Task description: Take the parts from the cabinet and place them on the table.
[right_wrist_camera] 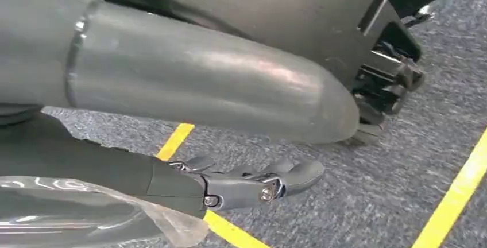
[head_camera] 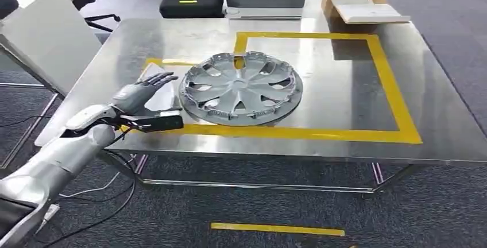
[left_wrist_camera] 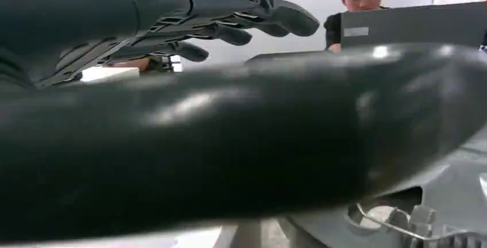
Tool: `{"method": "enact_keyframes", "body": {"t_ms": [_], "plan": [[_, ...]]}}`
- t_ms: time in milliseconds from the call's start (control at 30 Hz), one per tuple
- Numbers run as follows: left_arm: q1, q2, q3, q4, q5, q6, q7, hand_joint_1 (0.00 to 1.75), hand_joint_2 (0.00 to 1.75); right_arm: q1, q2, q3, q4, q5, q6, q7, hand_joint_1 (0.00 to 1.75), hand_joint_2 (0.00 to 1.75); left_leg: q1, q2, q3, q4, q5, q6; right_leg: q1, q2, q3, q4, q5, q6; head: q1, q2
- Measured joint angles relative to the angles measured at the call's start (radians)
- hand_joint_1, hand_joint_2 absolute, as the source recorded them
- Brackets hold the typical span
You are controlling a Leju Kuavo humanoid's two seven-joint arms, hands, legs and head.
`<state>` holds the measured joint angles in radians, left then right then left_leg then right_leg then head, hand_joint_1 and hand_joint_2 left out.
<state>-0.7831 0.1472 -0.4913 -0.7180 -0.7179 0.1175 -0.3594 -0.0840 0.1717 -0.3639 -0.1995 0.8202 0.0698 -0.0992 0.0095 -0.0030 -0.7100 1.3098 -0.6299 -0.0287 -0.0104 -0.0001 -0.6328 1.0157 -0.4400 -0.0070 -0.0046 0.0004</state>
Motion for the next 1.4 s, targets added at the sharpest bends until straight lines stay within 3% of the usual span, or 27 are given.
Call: {"method": "enact_keyframes", "body": {"t_ms": [67, 167, 200, 333, 367, 400, 467, 500, 533, 567, 600, 667, 733, 833, 867, 900, 933, 1000, 1033, 1067, 1100, 1167, 1200, 1233, 1267, 1367, 1400], "plan": [[0.001, 0.0, 0.0, 0.004, 0.0, -0.002, 0.0, 0.0, 0.0, -0.001, -0.001, 0.0, 0.0, 0.0, 0.0, 0.0, 0.0, 0.0, 0.0, 0.0, 0.03, -0.004, 0.008, 0.001, 0.001, -0.001, -0.015, 0.001, 0.014, 0.001, 0.0, 0.0], [-0.007, 0.0, 0.001, 0.005, 0.0, -0.002, 0.0, 0.0, 0.0, -0.002, -0.001, 0.0, 0.0, 0.0, 0.0, -0.002, 0.0, 0.0, -0.001, 0.0, 0.2, -0.266, 0.099, 0.015, 0.002, -0.001, -0.031, 0.001, 0.035, 0.008, 0.0, 0.0], [-0.012, 0.0, 0.002, 0.004, 0.0, -0.002, 0.0, 0.0, 0.0, -0.003, -0.001, 0.0, 0.0, 0.0, 0.001, -0.003, 0.0, 0.0, -0.004, 0.0, 0.218, -0.31, 0.081, 0.018, 0.004, -0.001, -0.037, 0.001, 0.042, 0.013, 0.0, 0.0], [-0.012, -0.001, 0.002, 0.007, 0.0, -0.005, -0.001, 0.0, 0.0, 0.001, -0.001, 0.0, 0.0, 0.0, 0.002, -0.003, 0.0, 0.0, -0.015, -0.001, 0.194, -0.309, 0.121, 0.042, 0.001, -0.001, -0.044, -0.014, 0.079, 0.041, 0.001, 0.0], [-0.015, -0.003, 0.002, 0.007, 0.0, -0.005, -0.001, 0.0, 0.0, 0.001, -0.001, 0.0, 0.001, 0.0, 0.002, -0.003, 0.0, 0.0, -0.008, 0.001, 0.189, -0.318, 0.136, 0.049, -0.001, 0.0, -0.052, -0.011, 0.068, 0.045, 0.002, 0.0], [-0.017, -0.005, 0.002, 0.007, 0.0, -0.006, -0.001, 0.0, 0.0, 0.002, -0.001, 0.0, 0.001, 0.0, 0.002, -0.003, 0.0, 0.0, -0.007, 0.003, 0.174, -0.318, 0.148, 0.055, -0.001, 0.0, -0.072, 0.014, 0.019, 0.047, 0.002, 0.0], [-0.016, -0.007, 0.002, 0.008, 0.0, -0.006, -0.001, 0.0, 0.0, 0.002, -0.001, 0.0, 0.001, 0.0, 0.003, -0.003, 0.0, 0.0, -0.008, 0.004, 0.144, -0.318, 0.171, 0.064, -0.001, 0.001, -0.115, 0.157, -0.106, 0.05, 0.007, 0.0], [-0.016, -0.007, 0.002, 0.009, 0.0, -0.006, -0.001, 0.0, 0.0, 0.002, -0.001, 0.0, 0.001, -0.001, 0.003, -0.003, 0.0, 0.0, -0.008, 0.004, 0.126, -0.317, 0.185, 0.065, -0.001, 0.001, -0.135, 0.245, -0.148, 0.052, 0.004, 0.0], [-0.014, -0.008, 0.002, 0.01, 0.0, -0.009, -0.001, 0.0, 0.0, 0.001, -0.001, 0.0, 0.001, -0.001, 0.003, -0.003, 0.0, 0.0, -0.009, 0.004, 0.11, -0.316, 0.195, 0.064, -0.001, 0.001, -0.143, 0.303, -0.163, 0.053, 0.007, 0.0], [-0.012, -0.008, 0.002, 0.011, 0.0, -0.011, -0.001, 0.0, 0.0, 0.001, -0.001, 0.0, 0.001, -0.002, 0.003, -0.003, 0.0, 0.0, -0.009, 0.004, 0.096, -0.316, 0.206, 0.063, -0.001, 0.001, -0.131, 0.319, -0.153, 0.052, 0.006, 0.0], [-0.009, -0.008, 0.002, 0.012, 0.0, -0.014, -0.001, 0.0, 0.0, 0.001, -0.001, 0.0, 0.001, -0.002, 0.003, -0.003, 0.0, 0.0, -0.009, 0.004, 0.083, -0.315, 0.216, 0.061, -0.001, 0.001, -0.097, 0.295, -0.123, 0.052, 0.007, 0.0], [-0.008, -0.008, 0.002, 0.013, 0.0, -0.015, -0.001, 0.0, 0.0, 0.0, -0.001, 0.0, 0.0, -0.003, 0.003, -0.003, 0.0, 0.0, -0.008, 0.004, 0.061, -0.313, 0.234, 0.053, -0.001, 0.0, 0.027, 0.139, -0.066, 0.049, 0.007, 0.0], [-0.013, -0.006, 0.003, 0.013, 0.0, -0.015, -0.001, 0.0, 0.0, -0.004, -0.001, 0.0, 0.0, -0.003, 0.003, -0.004, 0.0, 0.0, -0.012, 0.004, 0.045, -0.302, 0.247, 0.042, 0.001, 0.002, 0.148, -0.026, -0.1, 0.047, 0.008, 0.0], [-0.007, 0.002, 0.003, 0.013, -0.001, -0.016, -0.002, 0.0, 0.0, 0.001, -0.001, 0.001, 0.0, 0.003, 0.005, -0.008, 0.0, 0.0, -0.011, 0.004, 0.042, -0.306, 0.275, 0.028, 0.005, 0.004, 0.134, -0.021, -0.096, 0.036, 0.006, 0.0], [0.003, 0.007, 0.003, 0.01, 0.0, -0.016, -0.002, 0.0, 0.0, 0.005, 0.0, 0.002, 0.002, 0.006, 0.005, -0.009, 0.0, 0.0, -0.011, 0.004, 0.037, -0.305, 0.273, 0.023, -0.002, 0.0, 0.116, -0.026, -0.083, 0.021, 0.007, 0.0], [0.014, 0.015, 0.004, 0.004, 0.0, -0.016, -0.002, 0.0, 0.0, 0.005, 0.0, 0.006, 0.002, 0.012, 0.005, -0.009, 0.0, 0.0, -0.009, 0.004, 0.028, -0.286, 0.235, 0.015, -0.002, -0.002, 0.118, -0.026, -0.073, 0.01, 0.005, 0.0], [0.024, 0.024, 0.005, -0.001, 0.0, -0.016, -0.002, 0.0, 0.0, 0.004, 0.0, 0.009, 0.002, 0.014, 0.005, -0.01, 0.0, 0.0, -0.007, 0.004, 0.013, -0.232, 0.172, 0.01, -0.001, 0.0, 0.103, -0.025, -0.063, 0.0, 0.0, 0.0], [0.043, 0.037, 0.01, -0.01, 0.002, -0.016, -0.003, 0.0, 0.0, 0.009, 0.001, 0.014, 0.002, 0.017, 0.005, -0.01, 0.0, 0.0, -0.006, 0.003, -0.025, -0.073, 0.066, 0.004, 0.003, 0.0, 0.076, -0.024, -0.039, -0.005, -0.002, 0.0], [0.054, 0.04, 0.011, -0.014, 0.003, -0.015, -0.003, 0.0, 0.0, 0.012, 0.001, 0.016, 0.002, 0.018, 0.005, -0.01, 0.0, 0.0, -0.006, 0.003, -0.034, -0.01, 0.043, 0.003, 0.005, 0.0, 0.061, -0.022, -0.028, -0.005, -0.003, 0.0], [0.064, 0.044, 0.011, -0.016, 0.003, -0.015, -0.004, 0.0, 0.0, 0.013, 0.001, 0.018, 0.002, 0.018, 0.005, -0.01, 0.0, 0.0, -0.006, 0.003, -0.028, 0.014, 0.048, 0.004, 0.006, -0.001, 0.047, -0.021, -0.019, -0.005, -0.002, 0.0], [0.071, 0.045, 0.011, -0.018, 0.003, -0.015, -0.005, 0.0, 0.0, 0.013, 0.001, 0.018, 0.002, 0.018, 0.005, -0.01, 0.0, 0.0, -0.006, 0.003, 0.0, -0.002, 0.075, 0.007, 0.008, -0.003, 0.03, -0.019, -0.009, -0.004, -0.002, 0.0], [0.074, 0.05, 0.012, -0.027, 0.003, -0.015, -0.006, 0.0, 0.0, 0.012, 0.001, 0.021, 0.002, 0.018, 0.005, -0.01, 0.0, 0.0, -0.007, 0.003, 0.099, -0.132, 0.133, 0.02, 0.013, -0.003, 0.003, -0.015, 0.011, -0.003, -0.002, 0.0], [0.074, 0.052, 0.014, -0.033, 0.003, -0.014, -0.006, 0.0, 0.0, 0.01, 0.001, 0.024, 0.002, 0.018, 0.005, -0.01, 0.0, 0.0, -0.01, 0.002, 0.166, -0.222, 0.135, 0.029, 0.014, -0.003, -0.004, -0.015, 0.02, -0.003, -0.002, 0.0], [0.074, 0.054, 0.017, -0.04, 0.003, -0.013, -0.006, 0.0, 0.0, 0.01, 0.002, 0.024, 0.002, 0.018, 0.005, -0.01, 0.0, 0.0, -0.017, 0.002, 0.214, -0.3, 0.107, 0.038, 0.02, -0.003, -0.011, -0.014, 0.027, 0.002, -0.002, 0.0], [0.076, 0.055, 0.022, -0.045, 0.003, -0.008, -0.005, 0.0, 0.0, 0.009, 0.002, 0.024, 0.002, 0.019, 0.005, -0.011, 0.0, 0.0, -0.016, 0.002, 0.227, -0.331, 0.1, 0.039, 0.018, -0.005, -0.014, -0.015, 0.038, 0.007, 0.001, 0.0], [0.109, 0.055, 0.04, -0.045, 0.001, 0.022, 0.009, 0.0, 0.0, 0.011, 0.003, 0.025, 0.002, 0.02, 0.003, -0.011, 0.0, 0.0, -0.022, 0.004, 0.213, -0.34, 0.131, 0.055, 0.013, -0.001, -0.019, -0.029, 0.067, 0.028, -0.002, 0.0], [0.119, 0.05, 0.044, -0.043, 0.003, 0.034, 0.008, 0.0, 0.0, 0.012, 0.003, 0.025, 0.003, 0.02, 0.003, -0.011, 0.0, 0.0, -0.016, 0.011, 0.206, -0.345, 0.146, 0.06, 0.01, 0.001, -0.026, -0.019, 0.04, 0.032, -0.004, 0.0]]}}
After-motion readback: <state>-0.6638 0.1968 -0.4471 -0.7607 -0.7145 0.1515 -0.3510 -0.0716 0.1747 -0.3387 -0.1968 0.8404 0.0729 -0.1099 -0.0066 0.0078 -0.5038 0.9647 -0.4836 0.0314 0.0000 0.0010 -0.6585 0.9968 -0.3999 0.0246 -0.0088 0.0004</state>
